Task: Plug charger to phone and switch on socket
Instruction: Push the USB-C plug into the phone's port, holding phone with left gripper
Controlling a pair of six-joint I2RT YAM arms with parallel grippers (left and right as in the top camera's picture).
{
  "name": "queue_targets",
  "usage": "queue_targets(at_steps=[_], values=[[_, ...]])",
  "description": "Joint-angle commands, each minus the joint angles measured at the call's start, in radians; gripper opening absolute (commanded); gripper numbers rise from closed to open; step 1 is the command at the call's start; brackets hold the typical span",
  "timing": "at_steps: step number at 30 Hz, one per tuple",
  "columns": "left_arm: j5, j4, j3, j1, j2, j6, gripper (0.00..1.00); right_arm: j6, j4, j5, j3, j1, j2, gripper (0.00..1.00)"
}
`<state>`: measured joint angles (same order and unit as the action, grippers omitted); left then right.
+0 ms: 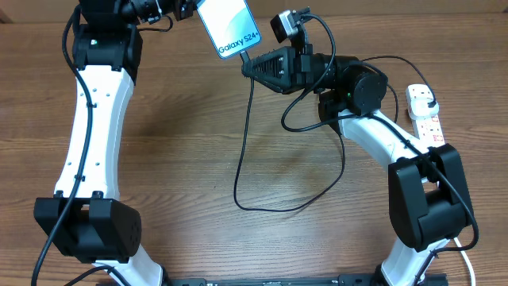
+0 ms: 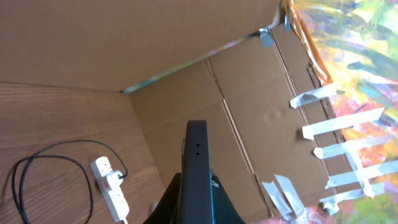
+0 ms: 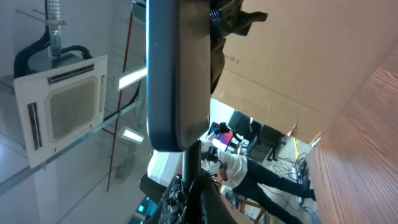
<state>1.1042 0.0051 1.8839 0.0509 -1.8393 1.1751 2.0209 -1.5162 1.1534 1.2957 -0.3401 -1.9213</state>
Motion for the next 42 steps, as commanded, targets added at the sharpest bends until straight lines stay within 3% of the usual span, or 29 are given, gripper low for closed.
queue_targets(at_steps=[1, 36, 39, 42], values=[[0.131, -0.002, 0.013, 0.049, 0.008, -0.053, 0.05, 0.125, 0.013, -0.132, 0.016, 0.015, 0.021, 0.04], [0.135, -0.002, 0.013, 0.051, 0.008, -0.053, 0.04, 0.098, 0.030, -0.146, 0.016, 0.015, 0.021, 0.04], [0.135, -0.002, 0.013, 0.050, 0.008, -0.053, 0.04, 0.098, 0.030, -0.139, 0.016, 0.015, 0.021, 0.11], [0.134, -0.002, 0.013, 0.050, 0.008, -0.053, 0.04, 0.098, 0.030, -0.135, 0.016, 0.015, 0.021, 0.26]])
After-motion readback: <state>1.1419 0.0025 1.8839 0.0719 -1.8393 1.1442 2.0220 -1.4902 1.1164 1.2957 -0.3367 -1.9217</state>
